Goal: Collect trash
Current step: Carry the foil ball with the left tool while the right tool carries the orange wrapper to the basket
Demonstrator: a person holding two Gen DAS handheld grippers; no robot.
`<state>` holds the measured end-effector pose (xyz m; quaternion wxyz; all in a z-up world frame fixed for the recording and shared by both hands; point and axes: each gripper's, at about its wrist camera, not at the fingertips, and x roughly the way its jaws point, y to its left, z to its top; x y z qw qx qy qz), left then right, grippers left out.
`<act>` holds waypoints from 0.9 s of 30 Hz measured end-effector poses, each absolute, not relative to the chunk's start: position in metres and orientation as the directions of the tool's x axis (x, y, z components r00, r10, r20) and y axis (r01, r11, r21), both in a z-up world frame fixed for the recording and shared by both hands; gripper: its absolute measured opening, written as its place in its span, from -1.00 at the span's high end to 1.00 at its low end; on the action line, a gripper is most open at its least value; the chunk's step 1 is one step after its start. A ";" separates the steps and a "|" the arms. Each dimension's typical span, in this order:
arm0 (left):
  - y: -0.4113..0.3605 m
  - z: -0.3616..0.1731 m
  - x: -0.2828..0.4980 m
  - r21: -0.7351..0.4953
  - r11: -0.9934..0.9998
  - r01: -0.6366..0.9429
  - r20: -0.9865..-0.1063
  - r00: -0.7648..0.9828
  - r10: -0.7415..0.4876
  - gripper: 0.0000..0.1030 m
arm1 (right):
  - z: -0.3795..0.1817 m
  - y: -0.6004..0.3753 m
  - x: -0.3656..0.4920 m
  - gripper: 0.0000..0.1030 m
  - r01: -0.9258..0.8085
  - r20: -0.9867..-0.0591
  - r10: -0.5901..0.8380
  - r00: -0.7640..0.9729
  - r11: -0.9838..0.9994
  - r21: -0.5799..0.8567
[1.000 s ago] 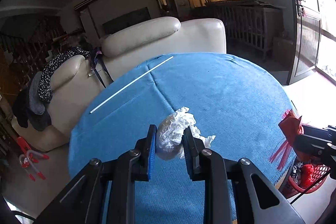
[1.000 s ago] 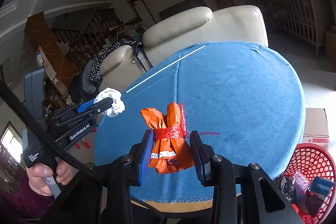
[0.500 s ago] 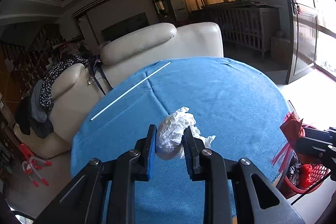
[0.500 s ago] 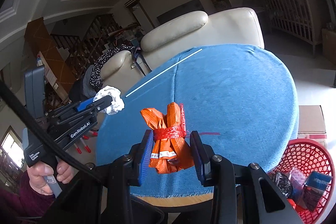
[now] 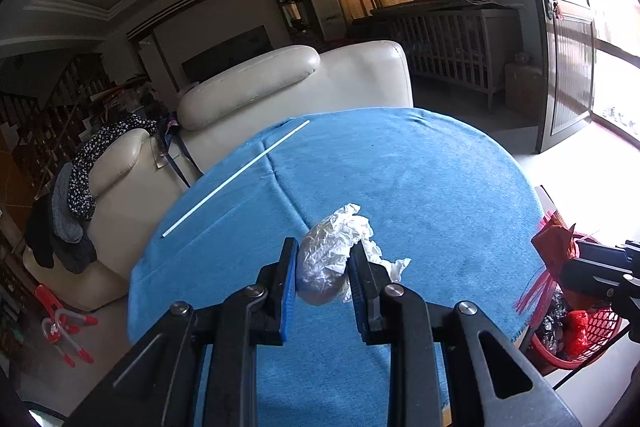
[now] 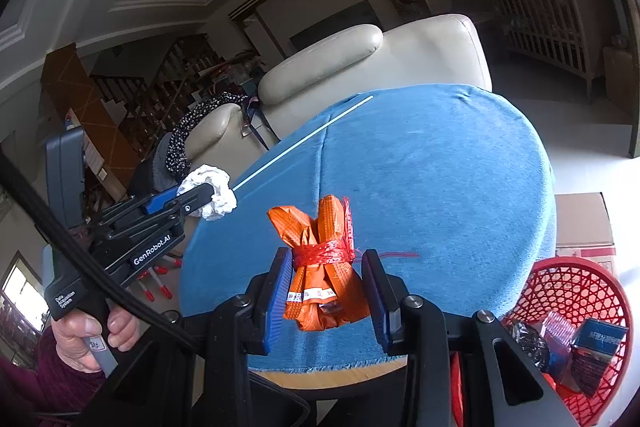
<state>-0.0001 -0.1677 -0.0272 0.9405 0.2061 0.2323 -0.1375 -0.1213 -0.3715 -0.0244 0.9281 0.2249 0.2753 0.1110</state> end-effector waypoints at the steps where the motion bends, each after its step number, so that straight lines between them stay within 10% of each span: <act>1: -0.170 -0.028 -0.001 0.324 0.875 0.359 -0.496 0.852 -0.166 0.50 | -0.025 -0.373 -0.123 0.25 -0.079 -0.461 0.329 0.824 0.873 0.481; 27: -0.240 -0.043 -0.027 0.375 0.793 0.480 -0.527 0.814 -0.244 0.50 | -0.030 -0.424 -0.165 0.25 0.027 -0.456 0.255 0.853 0.850 0.527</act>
